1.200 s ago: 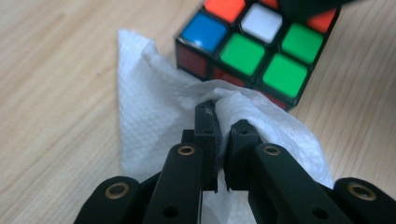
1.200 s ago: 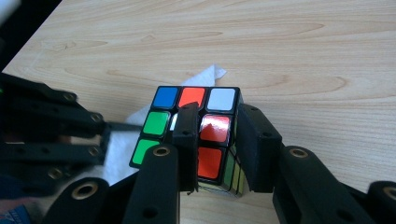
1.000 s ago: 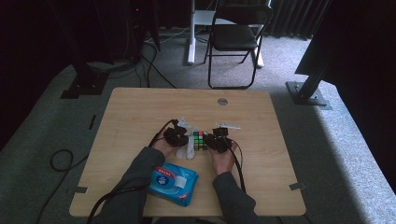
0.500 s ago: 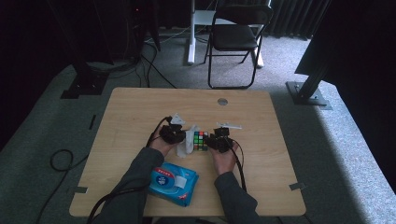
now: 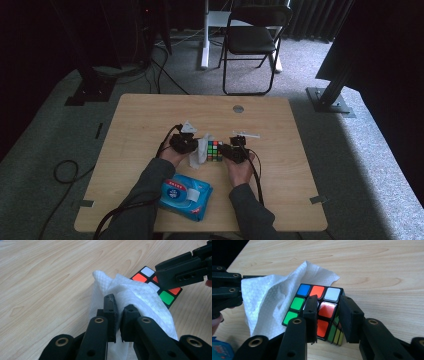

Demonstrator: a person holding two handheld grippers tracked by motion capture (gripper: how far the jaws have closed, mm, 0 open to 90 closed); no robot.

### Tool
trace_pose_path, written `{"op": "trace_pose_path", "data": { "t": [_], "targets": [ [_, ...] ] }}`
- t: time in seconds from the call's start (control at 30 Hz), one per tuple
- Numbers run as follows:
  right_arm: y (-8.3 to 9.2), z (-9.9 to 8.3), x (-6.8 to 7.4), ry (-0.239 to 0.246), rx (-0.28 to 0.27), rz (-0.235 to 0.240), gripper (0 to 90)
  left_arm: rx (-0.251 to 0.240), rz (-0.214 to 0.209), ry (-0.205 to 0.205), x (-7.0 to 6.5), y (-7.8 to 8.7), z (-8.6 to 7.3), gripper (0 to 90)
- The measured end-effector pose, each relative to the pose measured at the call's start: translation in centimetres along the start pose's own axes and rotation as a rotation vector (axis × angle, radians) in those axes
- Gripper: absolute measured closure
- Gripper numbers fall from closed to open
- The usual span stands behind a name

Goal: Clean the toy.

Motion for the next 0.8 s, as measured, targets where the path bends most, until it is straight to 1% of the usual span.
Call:
{"op": "trace_pose_path", "data": {
  "t": [0.07, 0.1, 0.17, 0.37, 0.47, 0.53, 0.57, 0.67, 0.73, 0.77, 0.8],
  "targets": [
    [0.0, 0.0, -0.2, -0.032, 0.005, 0.022, 69.4, -0.004, 0.001, 0.003, 0.0, 0.1, 0.0, 84.8],
    [0.0, 0.1, -0.4, -0.057, 0.006, 0.037, 69.4, -0.003, 0.000, 0.003, 0.1, 0.1, 0.0, 84.8],
    [0.0, 0.1, -0.5, -0.063, 0.008, 0.043, 69.5, -0.004, 0.001, 0.002, 0.0, 0.1, 0.0, 84.8],
    [0.4, 0.3, -1.2, -0.115, 0.003, 0.064, 70.8, -0.002, 0.001, 0.004, 0.0, 0.0, 0.0, 84.8],
    [0.7, 0.5, -1.7, -0.119, -0.005, 0.056, 71.9, 0.000, 0.001, 0.002, 0.0, 0.0, 0.0, 84.8],
    [0.9, 0.7, -2.1, -0.088, -0.015, 0.025, 72.5, 0.002, 0.000, 0.002, 0.0, 0.0, 0.0, 84.8],
    [0.9, 0.7, -2.1, -0.088, -0.015, 0.025, 72.5, 0.002, 0.000, 0.002, 0.0, 0.0, 0.0, 84.8],
    [1.1, 0.8, -2.2, -0.066, -0.019, 0.003, 73.1, 0.002, 0.000, 0.002, 0.0, 0.0, 0.0, 84.7],
    [1.2, 0.9, -2.3, -0.050, -0.026, -0.016, 85.8, 0.002, -0.001, 0.002, 0.0, 0.0, 0.0, 84.6],
    [1.2, 0.9, -2.6, -0.046, -0.020, -0.050, 86.6, 0.002, -0.001, 0.003, 0.0, 0.0, 0.0, 84.6],
    [1.2, 0.8, -2.8, -0.046, -0.012, -0.054, 86.6, 0.003, -0.001, 0.002, 0.0, 0.0, 0.0, 84.6]
  ]
}}
Point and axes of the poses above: each handheld gripper's, and its own axes: y roughly backward along the jaws, z roughly out of its top, x roughly to its left, the point moved 8 cm from there along -y, roughly forward along the jaws, and after that the axes turned 4 degrees about -y, right-handed, at the moved point
